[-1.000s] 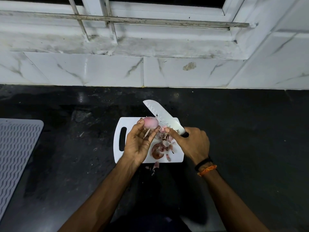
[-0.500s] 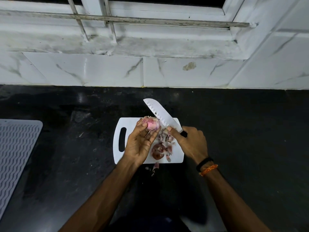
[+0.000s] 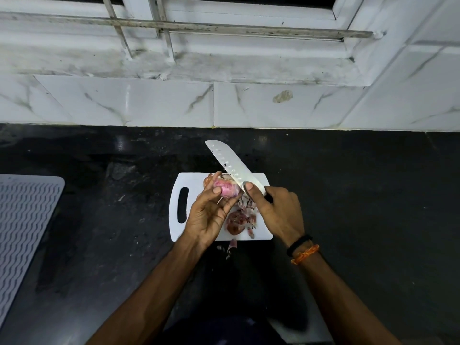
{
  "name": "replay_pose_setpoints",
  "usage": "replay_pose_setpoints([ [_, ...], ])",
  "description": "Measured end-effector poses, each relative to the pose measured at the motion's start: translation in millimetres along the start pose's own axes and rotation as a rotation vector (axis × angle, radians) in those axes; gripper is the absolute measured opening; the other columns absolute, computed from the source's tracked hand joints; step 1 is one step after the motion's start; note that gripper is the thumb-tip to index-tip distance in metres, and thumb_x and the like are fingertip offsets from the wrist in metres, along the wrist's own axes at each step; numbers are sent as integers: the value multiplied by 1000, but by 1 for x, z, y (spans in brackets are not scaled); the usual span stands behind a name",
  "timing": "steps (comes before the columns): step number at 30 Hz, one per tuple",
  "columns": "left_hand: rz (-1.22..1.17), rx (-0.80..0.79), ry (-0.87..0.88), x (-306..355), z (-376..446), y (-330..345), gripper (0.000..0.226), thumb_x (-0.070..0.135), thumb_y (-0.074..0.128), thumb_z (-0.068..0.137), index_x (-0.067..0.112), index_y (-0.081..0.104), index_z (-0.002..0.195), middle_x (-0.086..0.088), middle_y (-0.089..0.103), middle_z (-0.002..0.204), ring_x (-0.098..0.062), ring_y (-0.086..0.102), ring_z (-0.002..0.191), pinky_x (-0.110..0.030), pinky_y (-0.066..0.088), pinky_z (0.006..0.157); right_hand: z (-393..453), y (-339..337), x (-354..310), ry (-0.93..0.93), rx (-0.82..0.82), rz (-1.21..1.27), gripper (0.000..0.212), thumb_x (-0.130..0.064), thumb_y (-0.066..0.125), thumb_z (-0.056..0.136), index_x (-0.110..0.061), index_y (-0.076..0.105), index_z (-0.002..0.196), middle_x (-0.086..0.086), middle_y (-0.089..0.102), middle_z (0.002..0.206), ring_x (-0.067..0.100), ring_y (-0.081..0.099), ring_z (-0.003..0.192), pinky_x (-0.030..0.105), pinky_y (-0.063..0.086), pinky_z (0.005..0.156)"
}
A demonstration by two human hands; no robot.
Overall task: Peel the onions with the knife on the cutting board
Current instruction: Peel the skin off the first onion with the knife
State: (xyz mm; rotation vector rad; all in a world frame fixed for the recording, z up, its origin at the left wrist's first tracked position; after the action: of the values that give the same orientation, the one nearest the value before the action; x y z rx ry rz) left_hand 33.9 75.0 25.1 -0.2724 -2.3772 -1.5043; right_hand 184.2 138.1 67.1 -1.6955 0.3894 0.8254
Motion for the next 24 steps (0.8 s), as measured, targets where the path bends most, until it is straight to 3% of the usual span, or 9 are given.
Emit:
replay_pose_setpoints([
  [5, 26, 5, 12, 1, 0, 1, 100, 11, 97, 50, 7, 53, 140, -22, 52, 145, -34, 62, 122, -39, 56, 97, -4, 1, -6, -54, 63, -69, 64, -83, 42, 78, -24, 43, 53, -11, 41, 44, 5, 41, 41, 22, 30, 49],
  [11, 67, -6, 32, 0, 2, -4, 93, 13, 95, 59, 9, 53, 142, -19, 50, 147, -33, 58, 128, -37, 55, 97, -6, 7, -9, -102, 129, -155, 77, -93, 36, 73, -20, 60, 68, -12, 54, 54, 4, 57, 52, 21, 36, 46],
  [16, 63, 40, 62, -1, 2, -9, 84, 12, 90, 68, 5, 51, 142, -17, 44, 153, -32, 56, 130, -37, 56, 95, -8, 8, -12, -113, 145, -140, 70, -90, 37, 76, -24, 58, 64, -13, 50, 50, 2, 51, 47, 17, 30, 47],
  [20, -2, 97, 76, -3, -1, -8, 64, 9, 77, 78, 2, 54, 138, -16, 58, 134, -18, 69, 105, -31, 60, 82, -13, 13, -13, -146, 87, -63, 48, -78, 53, 80, -35, 46, 59, -20, 42, 43, -1, 50, 44, 11, 29, 44],
  [22, -36, 64, 78, 0, -1, -3, 55, 10, 80, 76, 3, 61, 127, -15, 65, 126, -21, 71, 105, -33, 61, 84, -17, 10, -10, -120, 125, -10, 49, -72, 60, 81, -34, 42, 55, -19, 41, 40, -2, 50, 44, 12, 35, 44],
  [24, -62, 11, 86, 3, -1, 1, 68, 11, 93, 63, 2, 63, 123, -20, 66, 126, -29, 68, 113, -38, 58, 92, -17, 6, -6, -52, 152, 25, 56, -72, 61, 81, -29, 42, 51, -17, 45, 40, 0, 50, 43, 14, 33, 42],
])
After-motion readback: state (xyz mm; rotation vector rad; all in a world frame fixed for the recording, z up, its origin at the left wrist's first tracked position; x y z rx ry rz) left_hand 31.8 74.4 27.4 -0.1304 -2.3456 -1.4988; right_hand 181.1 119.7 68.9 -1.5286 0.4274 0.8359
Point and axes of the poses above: each hand's wrist, its own z-axis towards the middle knuckle, its own y-axis out of the palm, x = y × z, the point moved 2 cm from there along z, towards the middle knuckle
